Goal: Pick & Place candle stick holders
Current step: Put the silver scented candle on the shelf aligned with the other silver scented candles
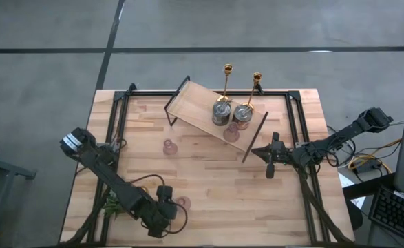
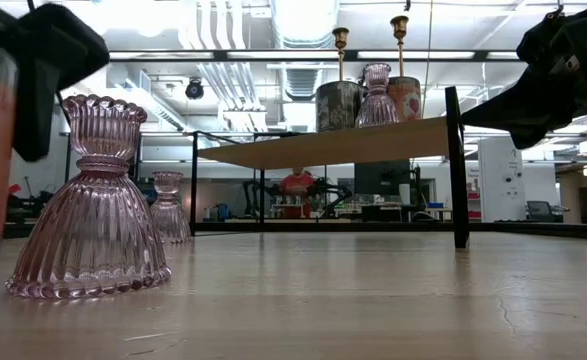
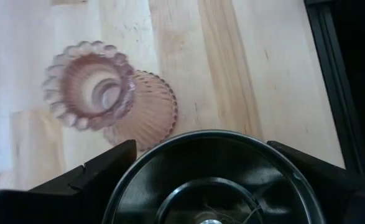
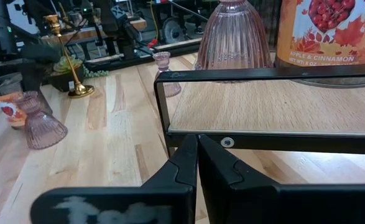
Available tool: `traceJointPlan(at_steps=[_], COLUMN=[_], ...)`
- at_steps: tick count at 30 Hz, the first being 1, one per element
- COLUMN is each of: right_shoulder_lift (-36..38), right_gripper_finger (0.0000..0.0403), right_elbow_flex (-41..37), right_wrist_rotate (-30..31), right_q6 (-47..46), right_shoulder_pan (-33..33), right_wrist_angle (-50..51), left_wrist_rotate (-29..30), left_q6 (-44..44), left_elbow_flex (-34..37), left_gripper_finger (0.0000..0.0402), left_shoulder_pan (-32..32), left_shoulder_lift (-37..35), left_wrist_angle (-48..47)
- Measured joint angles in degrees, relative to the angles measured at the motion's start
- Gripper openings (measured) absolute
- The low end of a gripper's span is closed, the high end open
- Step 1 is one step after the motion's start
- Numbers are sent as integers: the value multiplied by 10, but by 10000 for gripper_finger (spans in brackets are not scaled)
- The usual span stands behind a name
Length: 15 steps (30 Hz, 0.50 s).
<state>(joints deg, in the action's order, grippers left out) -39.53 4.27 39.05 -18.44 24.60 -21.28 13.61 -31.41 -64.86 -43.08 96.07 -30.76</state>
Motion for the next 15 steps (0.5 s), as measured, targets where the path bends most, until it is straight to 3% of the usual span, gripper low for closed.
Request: traceJointPlan(at_steps=[8, 15], right_shoulder_lift=[0, 0], right_gripper_finger=[8, 8], right_elbow_flex=[0, 0], right_wrist_rotate=[0, 0], right_q6=[0, 0], right_shoulder_pan=[0, 0], right_wrist_angle=[0, 0], left_wrist_rotate=[9, 15], left_q6=[-21, -31], left_elbow_flex=[-1, -1], left_gripper_finger=[346, 346], left_shoulder_pan=[25, 104], left_shoulder_lift=[-63, -142], left_wrist_angle=[-75, -144])
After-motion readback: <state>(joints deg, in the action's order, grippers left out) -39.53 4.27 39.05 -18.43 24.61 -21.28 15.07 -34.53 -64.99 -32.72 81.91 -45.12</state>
